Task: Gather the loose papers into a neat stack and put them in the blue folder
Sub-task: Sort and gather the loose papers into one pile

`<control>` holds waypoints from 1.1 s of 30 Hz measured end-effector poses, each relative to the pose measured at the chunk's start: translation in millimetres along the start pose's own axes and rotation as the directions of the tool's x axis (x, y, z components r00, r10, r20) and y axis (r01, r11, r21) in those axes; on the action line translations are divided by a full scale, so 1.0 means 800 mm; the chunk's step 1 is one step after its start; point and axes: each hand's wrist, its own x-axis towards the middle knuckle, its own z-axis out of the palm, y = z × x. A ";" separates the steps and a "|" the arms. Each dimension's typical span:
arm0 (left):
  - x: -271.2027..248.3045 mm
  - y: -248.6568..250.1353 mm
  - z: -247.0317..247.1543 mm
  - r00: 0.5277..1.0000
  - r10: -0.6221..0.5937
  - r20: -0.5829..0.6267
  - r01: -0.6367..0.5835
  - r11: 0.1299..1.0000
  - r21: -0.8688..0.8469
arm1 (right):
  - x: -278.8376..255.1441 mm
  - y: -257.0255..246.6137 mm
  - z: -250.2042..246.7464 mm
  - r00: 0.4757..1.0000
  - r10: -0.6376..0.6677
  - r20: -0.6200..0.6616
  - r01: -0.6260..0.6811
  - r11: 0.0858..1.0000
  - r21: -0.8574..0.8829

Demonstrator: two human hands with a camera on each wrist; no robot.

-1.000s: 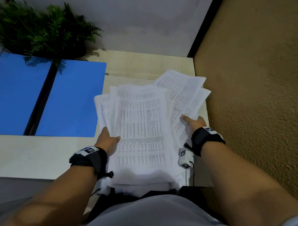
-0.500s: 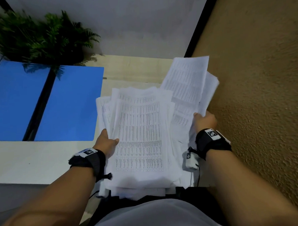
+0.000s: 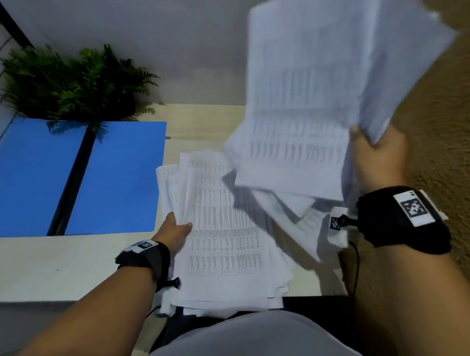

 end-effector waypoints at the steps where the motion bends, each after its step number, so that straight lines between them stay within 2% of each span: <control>1: -0.003 0.002 0.000 1.000 -0.014 0.018 0.015 0.999 -0.043 | -0.009 0.007 0.012 0.993 0.061 0.098 -0.062 0.998 0.005; 3: -0.005 0.006 0.000 1.000 0.004 0.010 -0.002 0.993 -0.118 | -0.031 0.033 0.043 0.943 0.184 0.276 -0.175 0.983 -0.056; 6: -0.010 0.018 0.004 0.975 0.200 -0.098 -0.217 0.954 -0.206 | -0.061 0.077 0.083 0.841 0.284 0.460 -0.236 0.959 -0.158; 7: -0.008 0.018 0.003 0.971 0.212 -0.108 -0.232 0.940 -0.251 | -0.071 0.088 0.095 0.805 0.318 0.501 -0.251 0.948 -0.198; 9: -0.005 0.010 0.001 0.979 0.205 -0.020 -0.201 0.932 -0.302 | -0.092 0.106 0.112 0.735 0.402 0.546 -0.282 0.914 -0.292; 11: -0.007 0.002 0.000 0.977 0.190 0.100 -0.161 0.957 -0.243 | -0.111 0.119 0.123 0.634 0.489 0.599 -0.377 0.872 -0.312; 12: -0.008 0.000 0.000 0.977 0.202 0.073 -0.185 0.963 -0.197 | -0.117 0.124 0.126 0.593 0.510 0.623 -0.441 0.853 -0.280; 13: -0.006 -0.001 0.002 0.977 0.213 0.003 -0.208 0.958 -0.195 | -0.120 0.131 0.127 0.587 0.513 0.626 -0.474 0.845 -0.248; 14: -0.009 0.002 0.005 0.977 0.203 -0.068 -0.214 0.949 -0.230 | -0.121 0.135 0.125 0.618 0.497 0.609 -0.467 0.855 -0.225; 17: 0.004 0.004 0.012 0.971 0.161 -0.175 -0.211 0.921 -0.326 | -0.116 0.136 0.116 0.781 0.417 0.464 -0.343 0.908 -0.239; 18: 0.005 0.004 0.012 0.964 0.170 -0.207 -0.228 0.926 -0.300 | -0.113 0.138 0.114 0.811 0.390 0.437 -0.317 0.920 -0.232; 20: 0.011 0.000 0.008 0.955 0.185 -0.233 -0.242 0.938 -0.248 | -0.109 0.143 0.115 0.834 0.359 0.418 -0.285 0.931 -0.230; 22: 0.016 -0.004 0.003 0.958 0.201 -0.207 -0.239 0.954 -0.180 | -0.105 0.145 0.121 0.829 0.354 0.432 -0.266 0.930 -0.252; 26: 0.012 0.006 0.002 0.967 0.213 -0.136 -0.217 0.976 -0.011 | -0.102 0.144 0.141 0.765 0.423 0.486 -0.336 0.906 -0.259; 28: 0.010 0.012 0.002 0.974 0.194 -0.121 -0.201 0.979 -0.048 | -0.101 0.142 0.151 0.732 0.431 0.527 -0.351 0.902 -0.249; 30: 0.017 0.010 0.000 0.976 0.196 -0.096 -0.203 0.977 -0.070 | -0.100 0.136 0.156 0.719 0.411 0.561 -0.301 0.911 -0.282; 31: 0.025 0.008 -0.002 0.976 0.198 -0.090 -0.206 0.975 -0.083 | -0.100 0.134 0.157 0.732 0.391 0.558 -0.255 0.917 -0.308; 33: 0.036 0.001 -0.002 0.979 0.190 -0.081 -0.199 0.971 -0.135 | -0.100 0.132 0.152 0.797 0.342 0.497 -0.162 0.915 -0.370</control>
